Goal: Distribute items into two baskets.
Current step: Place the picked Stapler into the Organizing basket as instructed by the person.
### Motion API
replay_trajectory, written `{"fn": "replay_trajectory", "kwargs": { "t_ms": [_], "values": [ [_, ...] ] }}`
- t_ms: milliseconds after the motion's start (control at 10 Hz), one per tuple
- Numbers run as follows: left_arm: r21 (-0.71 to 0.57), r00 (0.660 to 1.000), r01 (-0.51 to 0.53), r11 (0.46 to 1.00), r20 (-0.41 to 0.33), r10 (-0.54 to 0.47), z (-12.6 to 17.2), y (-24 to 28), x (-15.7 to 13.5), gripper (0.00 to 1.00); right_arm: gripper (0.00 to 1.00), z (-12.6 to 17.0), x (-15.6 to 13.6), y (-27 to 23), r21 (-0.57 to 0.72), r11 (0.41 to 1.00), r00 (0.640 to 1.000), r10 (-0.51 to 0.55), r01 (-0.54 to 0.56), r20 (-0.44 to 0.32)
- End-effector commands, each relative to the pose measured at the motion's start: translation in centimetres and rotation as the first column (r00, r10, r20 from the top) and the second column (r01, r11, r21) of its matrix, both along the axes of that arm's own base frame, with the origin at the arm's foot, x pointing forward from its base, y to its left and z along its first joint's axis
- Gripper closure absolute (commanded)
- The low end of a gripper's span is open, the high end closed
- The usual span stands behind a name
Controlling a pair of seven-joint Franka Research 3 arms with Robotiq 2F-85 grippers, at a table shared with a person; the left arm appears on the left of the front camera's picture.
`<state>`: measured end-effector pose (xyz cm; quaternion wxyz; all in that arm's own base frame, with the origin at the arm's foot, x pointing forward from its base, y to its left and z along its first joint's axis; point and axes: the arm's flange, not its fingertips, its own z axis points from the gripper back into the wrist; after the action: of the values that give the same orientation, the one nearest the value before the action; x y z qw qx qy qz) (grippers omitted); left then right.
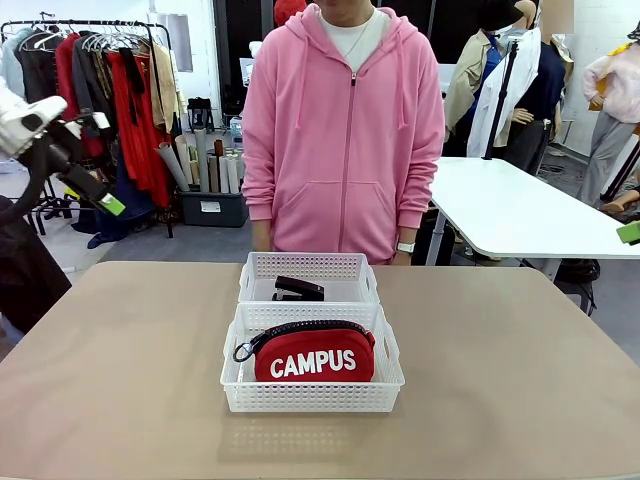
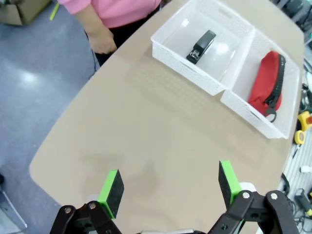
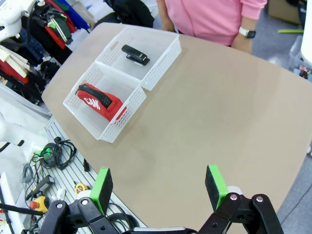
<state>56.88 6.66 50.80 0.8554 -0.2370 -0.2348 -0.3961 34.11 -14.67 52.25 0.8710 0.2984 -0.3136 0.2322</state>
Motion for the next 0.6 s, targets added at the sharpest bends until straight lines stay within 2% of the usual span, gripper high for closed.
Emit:
{"fn": "replay_trajectory", "kwargs": {
  "t_ms": [0, 200, 500],
  "values": [
    [-0.080, 0.999, -0.012, 0.997, 0.050, 0.016, 0.3, 1.3, -3.4, 0.00, 0.00, 0.2, 0.1, -0.1, 0.010, 1.000, 1.000, 0.005, -0.005, 0.017],
    [-0.127, 0.997, -0.058, 0.990, 0.050, 0.064, 1.0, 2.8, -5.7, 0.00, 0.00, 0.2, 0.1, -0.1, 0.010, 1.000, 1.000, 0.005, -0.005, 0.017],
    [-0.119, 0.995, -0.092, 0.989, -0.052, 0.087, 0.4, 3.0, -7.8, 0.00, 0.00, 0.2, 0.1, -0.1, 0.010, 1.000, 1.000, 0.005, -0.005, 0.017]
  ]
}}
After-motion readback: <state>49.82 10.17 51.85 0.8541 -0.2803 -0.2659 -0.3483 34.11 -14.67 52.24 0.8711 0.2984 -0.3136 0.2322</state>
